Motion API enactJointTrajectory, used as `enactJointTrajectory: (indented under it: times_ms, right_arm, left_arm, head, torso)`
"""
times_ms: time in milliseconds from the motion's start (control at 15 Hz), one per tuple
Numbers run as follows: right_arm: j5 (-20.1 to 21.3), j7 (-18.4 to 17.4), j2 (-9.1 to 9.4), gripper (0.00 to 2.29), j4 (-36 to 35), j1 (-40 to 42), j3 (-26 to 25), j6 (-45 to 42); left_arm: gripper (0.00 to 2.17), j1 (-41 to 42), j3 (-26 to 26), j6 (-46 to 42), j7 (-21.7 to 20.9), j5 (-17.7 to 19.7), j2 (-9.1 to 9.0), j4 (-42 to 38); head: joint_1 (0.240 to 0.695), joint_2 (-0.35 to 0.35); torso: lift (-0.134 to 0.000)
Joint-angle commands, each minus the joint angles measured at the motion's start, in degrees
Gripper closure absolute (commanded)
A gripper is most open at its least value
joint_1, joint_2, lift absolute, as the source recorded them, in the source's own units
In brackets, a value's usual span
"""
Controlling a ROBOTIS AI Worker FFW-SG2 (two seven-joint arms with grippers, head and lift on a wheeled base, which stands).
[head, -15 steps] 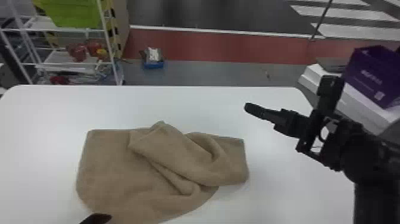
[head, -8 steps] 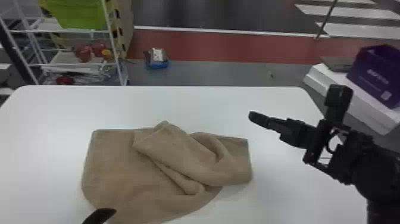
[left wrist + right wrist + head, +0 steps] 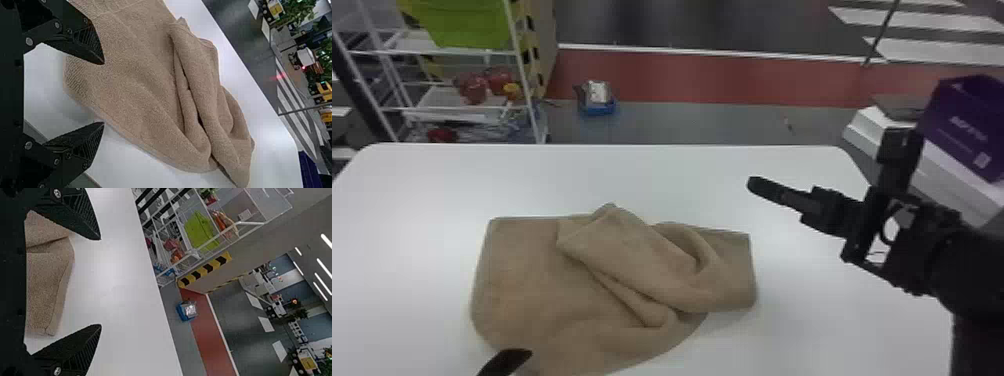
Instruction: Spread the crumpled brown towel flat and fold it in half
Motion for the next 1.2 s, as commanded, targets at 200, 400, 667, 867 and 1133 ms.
enactJointTrajectory:
  times_ms: [200, 400, 667, 867, 1133]
  right_arm:
    - [-1.26, -0.34, 0.05, 0.08, 0.06, -0.78, -0.48, 0.4]
    - [-1.61, -0.43, 0.05, 0.08, 0.06, -0.78, -0.48, 0.4]
    - [-1.61, -0.43, 0.05, 0.08, 0.06, -0.78, -0.57, 0.58]
    - [-1.52, -0.43, 0.05, 0.08, 0.14, -0.61, -1.01, 0.58]
    - [-1.34, -0.34, 0.05, 0.08, 0.41, -0.08, -1.97, 0.58]
  left_arm:
    - [0.45, -1.28, 0.18, 2.83, -0.79, -0.25, 0.04, 0.61]
    - [0.65, -1.72, 0.27, 4.06, -0.79, -0.25, 0.04, 0.61]
    - [0.66, -1.81, 0.53, 4.24, -0.7, -0.25, -0.05, 0.43]
    - [1.08, -1.72, 0.97, 5.47, -0.44, -0.16, -0.05, -0.88]
    - [1.08, 0.04, 2.91, 8.11, -0.7, -0.25, -0.05, -9.06]
  head:
    - [0.695, -0.073]
    - [0.695, -0.067]
    - [0.695, -0.06]
    - [0.695, -0.057]
    - [0.695, -0.047]
  torso:
    - [-0.134]
    - [-0.134]
    - [-0.134]
    - [-0.134]
    - [-0.134]
